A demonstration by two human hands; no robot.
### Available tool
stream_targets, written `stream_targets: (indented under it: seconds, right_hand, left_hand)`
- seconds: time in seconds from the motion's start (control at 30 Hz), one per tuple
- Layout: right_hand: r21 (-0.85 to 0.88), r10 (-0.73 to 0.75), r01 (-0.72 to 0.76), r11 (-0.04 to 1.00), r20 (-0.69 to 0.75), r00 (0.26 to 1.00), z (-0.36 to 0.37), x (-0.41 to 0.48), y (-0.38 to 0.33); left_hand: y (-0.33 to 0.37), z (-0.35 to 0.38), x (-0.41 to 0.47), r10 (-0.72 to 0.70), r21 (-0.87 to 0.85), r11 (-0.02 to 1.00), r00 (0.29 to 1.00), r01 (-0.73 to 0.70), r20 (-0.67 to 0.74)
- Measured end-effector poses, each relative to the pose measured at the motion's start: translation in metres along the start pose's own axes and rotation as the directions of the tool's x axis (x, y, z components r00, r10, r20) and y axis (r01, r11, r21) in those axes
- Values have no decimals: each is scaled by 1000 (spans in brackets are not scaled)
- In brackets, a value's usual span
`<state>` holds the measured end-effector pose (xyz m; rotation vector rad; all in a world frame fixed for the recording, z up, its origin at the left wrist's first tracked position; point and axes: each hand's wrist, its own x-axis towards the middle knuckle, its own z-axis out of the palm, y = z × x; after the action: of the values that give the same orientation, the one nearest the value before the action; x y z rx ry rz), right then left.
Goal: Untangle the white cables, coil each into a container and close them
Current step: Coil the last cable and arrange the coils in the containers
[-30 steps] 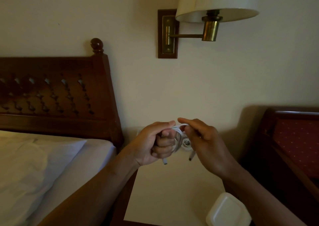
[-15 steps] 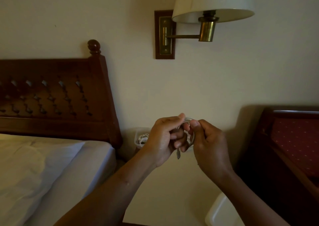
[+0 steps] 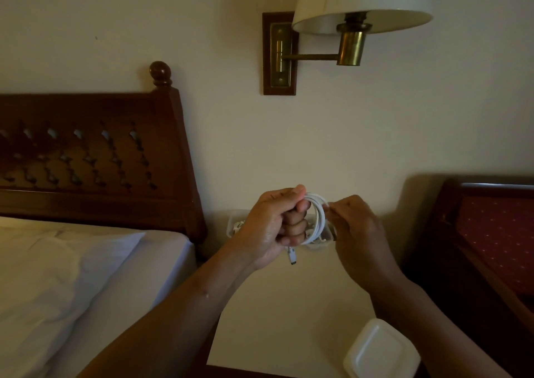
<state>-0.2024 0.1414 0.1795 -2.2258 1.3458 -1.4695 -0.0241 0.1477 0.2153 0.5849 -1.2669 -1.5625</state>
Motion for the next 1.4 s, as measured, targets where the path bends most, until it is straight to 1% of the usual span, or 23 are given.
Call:
stream_targets:
  seconds: [0.03, 0.07, 0.1, 0.13, 0.23, 0.3, 0.37, 0.47, 0.53, 0.57, 0.63, 0.73, 0.8, 0.83, 0.9, 0.97, 1.0, 1.07, 1.1, 1.17, 1.23, 1.33, 1.4]
  right_hand:
    - [127, 103, -96, 987, -49, 993, -1, 3, -2]
    - [274, 206, -176, 945, -83, 975, -2, 6, -3]
    - [395, 282, -222, 891, -100, 954, -4, 9, -4]
    - [456, 319, -238, 858, -109, 942, -5, 13, -8]
    - [565, 360, -234, 791, -119, 925, -4, 17, -18]
    - [626, 410, -272, 731, -84, 908, -3, 17, -21]
    - [641, 439, -340, 688, 5, 898, -2, 15, -22]
    - [693, 423, -423, 584, 186, 887, 1, 12, -26]
    - [729, 407, -433, 531, 228, 884, 2, 10, -28]
    - [733, 395, -429, 529, 235, 888, 2, 9, -28]
    - [696, 348, -423, 580, 258, 901, -1, 7, -28]
    - [561, 290, -393, 729, 268, 919, -1, 0, -31]
    - [413, 274, -343, 844, 217, 937, -1, -6, -33]
    - [357, 244, -299, 885, 191, 951, -1, -9, -34]
    - [278, 184, -221, 935, 154, 971, -1, -11, -37]
    - [121, 149, -164, 979, 121, 981, 0, -11, -40]
    - [51, 148, -155, 987, 108, 983, 1, -10, -40]
    - [8, 141, -142, 990, 87, 986, 1, -7, -42]
    - [-2, 107, -108, 994, 79, 991, 0, -6, -43]
    - [-82, -7, 14, 997, 83, 997, -2, -4, -43]
    - [-118, -89, 104, 988, 123, 988, -3, -2, -42]
    - [-85, -144, 161, 983, 177, 974, -3, 2, -42]
    - [26, -120, 117, 993, 176, 977, -6, 6, -42]
  left_hand:
    - [-1, 0, 1, -9, 9, 1000, 1000, 9, 0]
    - [-1, 0, 1, -18, 19, 1000, 1000, 18, -5]
    - [-1, -1, 2, -29, 28, 999, 999, 29, -13]
    - [0, -2, 2, -38, 36, 999, 999, 39, -23]
    - [2, -2, 3, -60, 42, 997, 998, 62, -36]
    - [3, -1, 4, -64, 33, 997, 997, 65, -41]
    - [4, -1, 4, -62, 27, 998, 996, 64, -59]
    - [3, -1, 6, -38, 32, 999, 995, 41, -94]
    - [-1, -1, 7, -15, 20, 1000, 991, 18, -134]
    - [-4, -2, 8, -6, 8, 1000, 985, 7, -170]
    - [-10, -3, 9, -2, -16, 1000, 964, -2, -266]
    - [-17, -5, 10, -18, -31, 1000, 926, 6, -376]
    - [-18, -5, 10, -32, -39, 999, 917, 18, -397]
    - [-18, -5, 10, -37, -39, 999, 919, 24, -393]
    - [-18, -3, 10, -34, -6, 999, 924, 35, -380]
    - [-18, -2, 10, -32, 32, 998, 921, 48, -387]
    - [-17, -1, 10, -36, 42, 997, 919, 57, -392]
    - [-16, 0, 10, -42, 54, 996, 917, 68, -396]
    - [-15, -1, 10, -45, 51, 996, 917, 71, -397]
    - [-14, -2, 11, -53, 29, 997, 914, 71, -401]
    - [-12, -3, 13, -59, 37, 996, 912, 81, -406]
    - [-12, -4, 14, -85, 47, 993, 912, 113, -401]
    - [-14, -4, 14, -80, 83, 989, 924, 120, -375]
